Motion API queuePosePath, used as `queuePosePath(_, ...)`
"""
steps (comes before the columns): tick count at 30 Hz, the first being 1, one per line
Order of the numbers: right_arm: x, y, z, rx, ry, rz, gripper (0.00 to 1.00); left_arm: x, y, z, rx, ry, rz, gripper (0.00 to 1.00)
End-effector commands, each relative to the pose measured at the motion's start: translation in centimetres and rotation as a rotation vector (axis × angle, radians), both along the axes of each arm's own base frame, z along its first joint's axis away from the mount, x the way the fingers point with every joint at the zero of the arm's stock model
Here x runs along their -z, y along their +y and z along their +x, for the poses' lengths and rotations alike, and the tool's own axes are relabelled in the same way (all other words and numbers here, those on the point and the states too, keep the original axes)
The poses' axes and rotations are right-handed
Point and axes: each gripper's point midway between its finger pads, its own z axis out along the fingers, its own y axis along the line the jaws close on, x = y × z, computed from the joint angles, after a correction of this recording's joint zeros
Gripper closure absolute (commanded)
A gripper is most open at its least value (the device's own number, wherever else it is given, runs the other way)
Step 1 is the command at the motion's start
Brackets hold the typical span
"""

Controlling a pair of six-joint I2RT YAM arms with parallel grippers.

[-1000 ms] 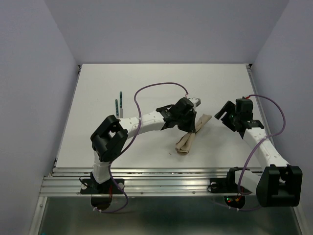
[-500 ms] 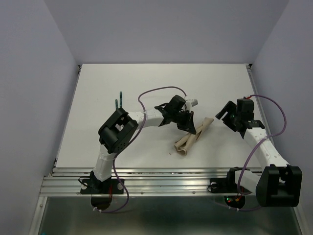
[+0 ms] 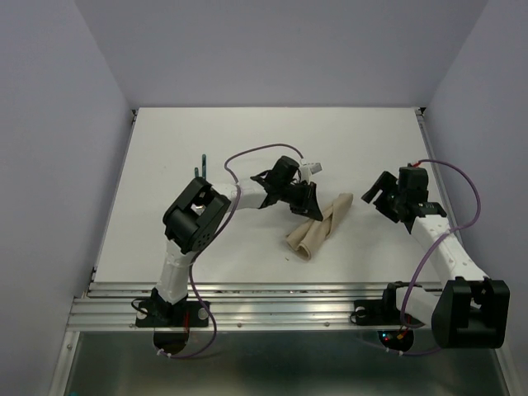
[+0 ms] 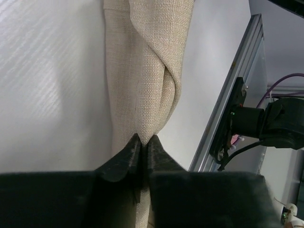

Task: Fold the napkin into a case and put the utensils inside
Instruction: Turn over the smaller rectangle-folded napkin at the center of the board, then smooth out the smaller rectangle-folded napkin at the center of the board.

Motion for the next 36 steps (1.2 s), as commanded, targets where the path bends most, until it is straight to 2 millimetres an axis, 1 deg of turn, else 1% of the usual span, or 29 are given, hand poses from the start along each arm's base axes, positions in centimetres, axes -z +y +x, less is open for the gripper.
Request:
queuePosePath(1,-1.5,0.6,0.8,-0.075,-0.038,0.004,0.24,-0.8,0.7,0.6,0.014,-0.018,-0.043,0.79)
queuePosePath(3,-1.4,1.3,0.7,-0.121,-0.034,0.019,0.24,-0.3,1.3,0.9,0.006,-0.013,-0.033,0.72)
queuePosePath(4,-1.3,1.6,0.6,-0.137,-0.031,0.029,0.24,-0.2,1.5,1.1,0.001,-0.013,-0.032,0.72)
queuePosePath(6,-0.7,2.5,0.4,-0.181,-0.014,0.063,0.25,-0.2,2.2,1.8,-0.015,-0.019,-0.028,0.63)
queuePosePath(7,-0.5,2.7,0.4,-0.194,-0.010,0.072,0.27,-0.1,2.9,2.3,-0.031,-0.016,-0.020,0.55)
queuePosePath(9,0.1,3.8,0.1,-0.237,0.007,0.075,0.33,0.2,3.7,2.8,-0.048,-0.022,-0.009,0.48)
queuePosePath(11,0.3,4.8,0.0,-0.267,0.012,0.071,0.38,0.2,4.4,3.3,-0.062,-0.027,0.013,0.43)
queuePosePath(12,0.5,5.9,-0.2,-0.297,0.019,0.067,0.42,0.3,5.1,3.9,-0.078,-0.039,0.031,0.42)
queuePosePath(13,0.5,6.5,-0.1,-0.310,0.019,0.061,0.44,0.3,5.4,4.1,-0.086,-0.043,0.044,0.42)
queuePosePath(14,0.7,7.0,0.1,-0.315,0.024,0.056,0.50,0.3,6.0,4.9,-0.109,-0.058,0.060,0.42)
queuePosePath(15,0.6,7.5,0.0,-0.328,0.019,0.055,0.53,0.3,6.4,5.2,-0.120,-0.064,0.071,0.42)
queuePosePath(16,0.7,8.6,0.2,-0.356,0.019,0.057,0.56,0.1,6.9,5.6,-0.135,-0.077,0.089,0.42)
queuePosePath(18,0.8,9.5,0.3,-0.376,0.021,0.066,0.62,-0.3,7.7,6.2,-0.162,-0.093,0.106,0.43)
queuePosePath(19,0.9,9.8,0.5,-0.384,0.028,0.067,0.68,-0.9,8.3,6.5,-0.180,-0.107,0.111,0.44)
queuePosePath(20,0.9,10.4,0.6,-0.398,0.024,0.069,0.74,-1.0,8.8,7.0,-0.207,-0.122,0.132,0.45)
queuePosePath(21,1.1,10.4,0.8,-0.399,0.029,0.070,0.76,-1.3,9.1,7.1,-0.220,-0.136,0.144,0.47)
queuePosePath(22,1.1,10.8,1.1,-0.411,0.033,0.068,0.79,-2.4,9.3,7.1,-0.229,-0.159,0.138,0.53)
queuePosePath(24,1.0,11.3,1.5,-0.428,0.031,0.066,0.83,-2.7,9.7,6.6,-0.246,-0.158,0.143,0.61)
queuePosePath(25,0.9,11.4,1.7,-0.428,0.028,0.066,0.84,-3.6,9.7,6.2,-0.248,-0.168,0.132,0.72)
queuePosePath(26,0.9,11.6,2.2,-0.431,0.024,0.070,0.85,-3.8,9.6,5.8,-0.247,-0.168,0.130,0.78)
queuePosePath(27,0.8,11.8,2.4,-0.437,0.023,0.075,0.85,-3.5,9.8,5.1,-0.253,-0.153,0.139,0.83)
queuePosePath(28,0.8,12.2,2.5,-0.449,0.023,0.076,0.86,-4.1,9.7,4.7,-0.254,-0.159,0.129,0.95)
queuePosePath(29,0.9,12.5,3.0,-0.455,0.026,0.081,0.86,-4.2,9.3,4.0,-0.242,-0.156,0.121,1.00)
queuePosePath(31,1.1,12.6,3.5,-0.457,0.031,0.083,0.86,-4.4,8.9,2.8,-0.233,-0.135,0.091,1.00)
queuePosePath(32,1.1,12.7,3.8,-0.459,0.028,0.084,0.86,-4.7,8.3,1.6,-0.192,-0.115,0.050,1.00)
queuePosePath(33,1.6,12.8,4.0,-0.456,0.040,0.084,0.86,-4.7,8.2,1.0,-0.180,-0.105,0.028,1.00)
queuePosePath(34,1.8,12.8,4.2,-0.457,0.045,0.083,0.86,-3.9,8.3,0.0,-0.176,-0.066,0.018,1.00)
queuePosePath(35,2.0,12.8,4.4,-0.457,0.049,0.081,0.86,-4.4,7.9,-0.3,-0.158,-0.075,-0.017,1.00)
queuePosePath(36,2.3,12.8,4.7,-0.452,0.055,0.076,0.86,-4.0,7.8,-0.7,-0.153,-0.070,-0.011,1.00)
